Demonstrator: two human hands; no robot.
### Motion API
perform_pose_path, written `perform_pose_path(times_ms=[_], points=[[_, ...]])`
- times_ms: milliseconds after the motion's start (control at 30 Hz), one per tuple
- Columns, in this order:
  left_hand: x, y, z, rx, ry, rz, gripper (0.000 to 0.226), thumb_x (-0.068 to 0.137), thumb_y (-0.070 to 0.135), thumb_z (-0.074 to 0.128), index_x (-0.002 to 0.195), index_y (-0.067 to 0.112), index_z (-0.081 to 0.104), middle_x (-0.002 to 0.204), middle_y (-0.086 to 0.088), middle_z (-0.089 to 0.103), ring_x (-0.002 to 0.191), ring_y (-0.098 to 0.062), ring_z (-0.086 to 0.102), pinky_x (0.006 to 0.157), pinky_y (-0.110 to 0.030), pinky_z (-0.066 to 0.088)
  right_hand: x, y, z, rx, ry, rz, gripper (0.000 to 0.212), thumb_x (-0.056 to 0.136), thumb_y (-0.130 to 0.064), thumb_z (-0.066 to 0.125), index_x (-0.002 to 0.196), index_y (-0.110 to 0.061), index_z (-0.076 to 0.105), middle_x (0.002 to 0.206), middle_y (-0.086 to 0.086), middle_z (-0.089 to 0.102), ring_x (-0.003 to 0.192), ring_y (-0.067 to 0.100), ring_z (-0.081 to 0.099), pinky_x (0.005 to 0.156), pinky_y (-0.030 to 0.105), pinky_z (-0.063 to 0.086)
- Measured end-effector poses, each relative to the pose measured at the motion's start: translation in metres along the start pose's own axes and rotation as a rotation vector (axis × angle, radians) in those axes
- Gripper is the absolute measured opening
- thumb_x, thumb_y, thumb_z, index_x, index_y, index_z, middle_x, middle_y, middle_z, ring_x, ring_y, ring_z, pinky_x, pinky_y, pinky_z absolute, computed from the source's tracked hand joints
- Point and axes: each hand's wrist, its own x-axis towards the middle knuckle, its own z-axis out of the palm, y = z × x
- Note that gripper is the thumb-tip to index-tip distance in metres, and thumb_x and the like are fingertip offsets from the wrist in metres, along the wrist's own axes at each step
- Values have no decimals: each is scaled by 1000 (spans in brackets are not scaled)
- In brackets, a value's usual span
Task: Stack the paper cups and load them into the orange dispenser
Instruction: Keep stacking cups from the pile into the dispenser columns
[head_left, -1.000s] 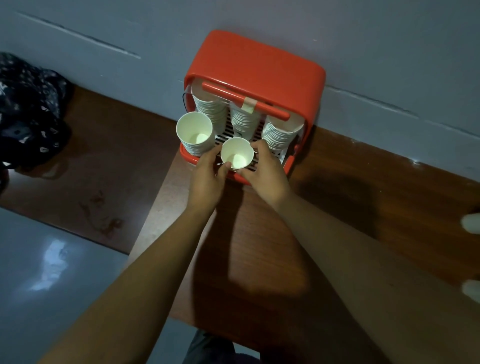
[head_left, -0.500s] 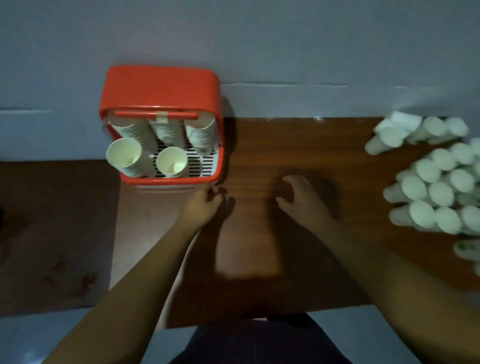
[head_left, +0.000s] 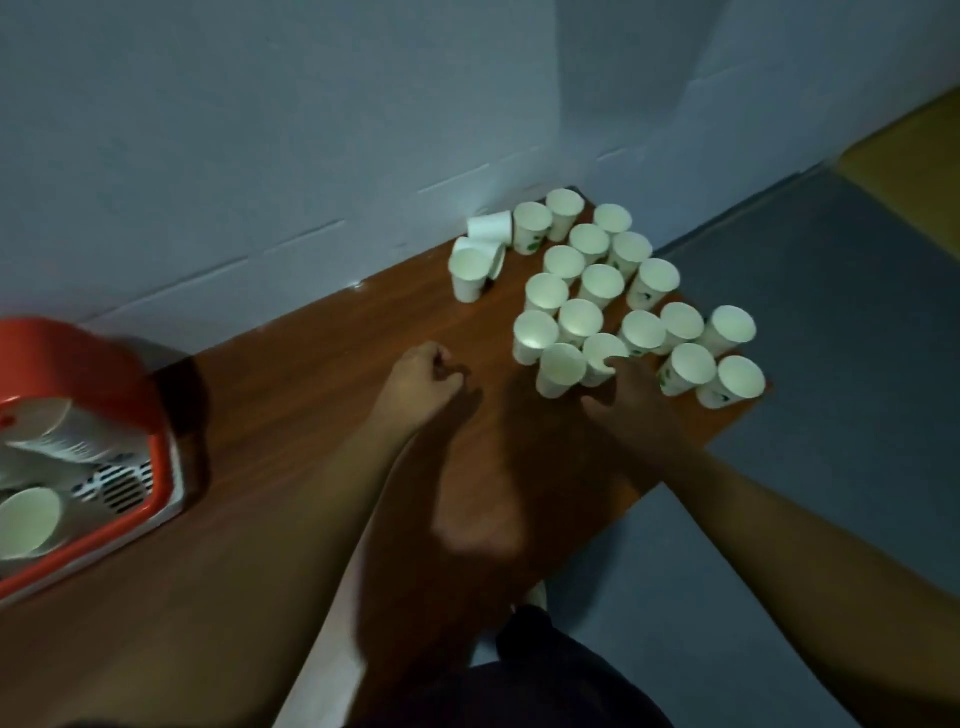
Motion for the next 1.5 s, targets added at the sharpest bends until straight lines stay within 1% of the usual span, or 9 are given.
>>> perform_pose_path(times_ms=[167, 300, 500, 600, 700, 1000, 1167, 1300, 1500], points=[[67, 61, 47, 34, 5, -38, 47, 89, 36, 68, 127, 12, 55, 118, -3, 54, 103, -19, 54, 84, -30, 42, 48, 27, -2, -25, -60, -53, 58, 77, -40, 77, 123, -17, 50, 117, -2, 55, 109, 14, 52, 94, 30, 41], [109, 78, 74, -73, -4, -179, 40, 91, 36, 67, 121, 13, 54, 115, -1, 52, 102, -20, 54, 84, -35, 43, 81, 44, 16, -170, -152, -206, 77, 65, -50, 82, 123, -11, 50, 122, 10, 58, 113, 28, 56, 98, 41, 44], [151, 57, 96, 111, -217, -47, 72, 72, 67, 71, 130, 25, 58, 134, -2, 56, 118, -21, 55, 103, -47, 48, 102, 64, 40, -258, -182, -418, 80, 63, -54, 81, 127, -15, 53, 126, 5, 59, 124, 27, 50, 108, 46, 36], [156, 46, 95, 127, -350, 3, 89, 77, 46, 83, 151, 26, 39, 157, 0, 34, 142, -19, 33, 119, -38, 25, 108, 75, 49, -319, -218, -487, 74, 68, -54, 75, 128, -16, 53, 130, 4, 58, 128, 27, 46, 109, 46, 33], [157, 37, 96, 206, -391, 114, 96, 75, 34, 87, 154, 21, 34, 159, -1, 34, 145, -22, 30, 121, -43, 23, 111, 85, 56, -334, -221, -513, 70, 71, -48, 74, 129, -17, 53, 132, 4, 57, 129, 25, 45, 111, 43, 30], [148, 31, 95, 423, -213, 291, 86, 77, 32, 84, 150, 20, 41, 139, -14, 43, 127, -34, 44, 108, -48, 42, 111, 74, 60, -264, -211, -535, 72, 69, -44, 76, 131, -18, 51, 134, 2, 58, 132, 24, 47, 115, 50, 27], [115, 9, 51, 334, -46, 79, 88, 70, 42, 80, 147, 17, 45, 125, -13, 43, 119, -31, 47, 102, -36, 41, 102, 43, 54, -150, -218, -577, 75, 73, -44, 76, 137, -16, 48, 133, 2, 56, 125, 23, 50, 110, 43, 37], [62, -19, 4, 222, 117, -114, 79, 78, 29, 82, 147, 19, 44, 122, -4, 39, 117, -25, 47, 99, -29, 37, 94, -13, 55, -67, -262, -595, 73, 74, -40, 76, 137, -18, 46, 129, 0, 52, 118, 21, 50, 98, 37, 45], [-52, -81, -60, 128, 376, -277, 75, 81, 29, 81, 145, 17, 45, 131, -4, 42, 116, -16, 44, 96, -28, 37, 62, -115, 78, 34, -324, -623, 71, 71, -43, 80, 129, -14, 52, 121, 3, 52, 106, 24, 58, 84, 34, 50]])
